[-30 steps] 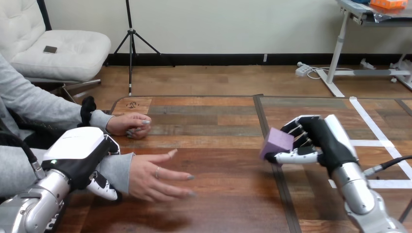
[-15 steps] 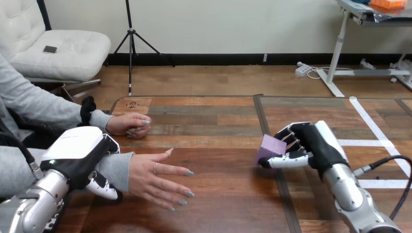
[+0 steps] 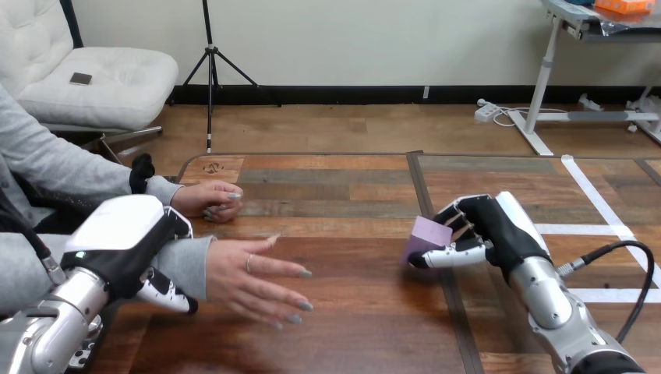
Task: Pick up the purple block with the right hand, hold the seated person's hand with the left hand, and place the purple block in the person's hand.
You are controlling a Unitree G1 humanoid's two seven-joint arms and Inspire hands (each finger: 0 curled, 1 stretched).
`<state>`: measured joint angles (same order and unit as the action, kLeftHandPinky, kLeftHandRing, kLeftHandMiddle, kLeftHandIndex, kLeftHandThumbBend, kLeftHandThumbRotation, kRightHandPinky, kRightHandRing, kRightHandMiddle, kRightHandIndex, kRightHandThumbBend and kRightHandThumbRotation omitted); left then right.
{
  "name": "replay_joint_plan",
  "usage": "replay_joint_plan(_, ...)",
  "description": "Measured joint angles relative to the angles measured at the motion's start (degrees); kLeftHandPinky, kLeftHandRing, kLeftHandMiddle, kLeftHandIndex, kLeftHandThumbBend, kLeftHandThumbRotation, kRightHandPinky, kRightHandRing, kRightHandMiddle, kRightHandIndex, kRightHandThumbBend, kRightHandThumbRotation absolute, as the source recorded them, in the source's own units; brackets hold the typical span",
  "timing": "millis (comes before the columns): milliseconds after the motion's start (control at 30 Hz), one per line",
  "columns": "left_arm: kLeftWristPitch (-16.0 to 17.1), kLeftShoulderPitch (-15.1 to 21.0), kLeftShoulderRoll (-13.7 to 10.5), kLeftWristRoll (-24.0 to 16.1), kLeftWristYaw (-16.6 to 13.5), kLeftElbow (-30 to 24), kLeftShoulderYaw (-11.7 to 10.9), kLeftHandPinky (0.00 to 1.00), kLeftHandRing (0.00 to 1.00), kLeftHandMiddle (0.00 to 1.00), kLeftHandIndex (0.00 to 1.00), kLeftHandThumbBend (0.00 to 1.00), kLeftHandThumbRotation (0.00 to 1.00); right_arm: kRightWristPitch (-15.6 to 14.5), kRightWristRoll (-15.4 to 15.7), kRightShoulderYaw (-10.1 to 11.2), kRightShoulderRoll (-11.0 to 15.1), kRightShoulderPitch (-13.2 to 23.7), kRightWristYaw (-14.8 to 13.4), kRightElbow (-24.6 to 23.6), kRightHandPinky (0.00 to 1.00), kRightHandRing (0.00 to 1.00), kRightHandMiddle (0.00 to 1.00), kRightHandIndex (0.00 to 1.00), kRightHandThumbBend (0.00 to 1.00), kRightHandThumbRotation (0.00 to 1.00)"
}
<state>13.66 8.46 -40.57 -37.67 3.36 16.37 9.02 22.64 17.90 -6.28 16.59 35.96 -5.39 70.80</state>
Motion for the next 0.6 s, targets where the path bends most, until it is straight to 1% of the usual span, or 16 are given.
replay_joint_plan(233,1.9,-0.1,0.0,0.0,-2.4,-0.6,-1.1,0.20,0.27,0.31,0.33,0.84,0.00,0.0,0.0,0.0,-1.2,0.7,0.0,0.0,0.34,0.37,0.41,0.45,0.82,0.00)
replay_joint_plan(600,2.3,-0.1,0.2,-0.2,-4.3,-2.1,-1.6,0.19,0.27,0.32,0.34,0.82,0.00,0.1,0.0,-0.5,-3.3,1.3,0.2,0.0,0.34,0.38,0.42,0.45,0.82,0.00)
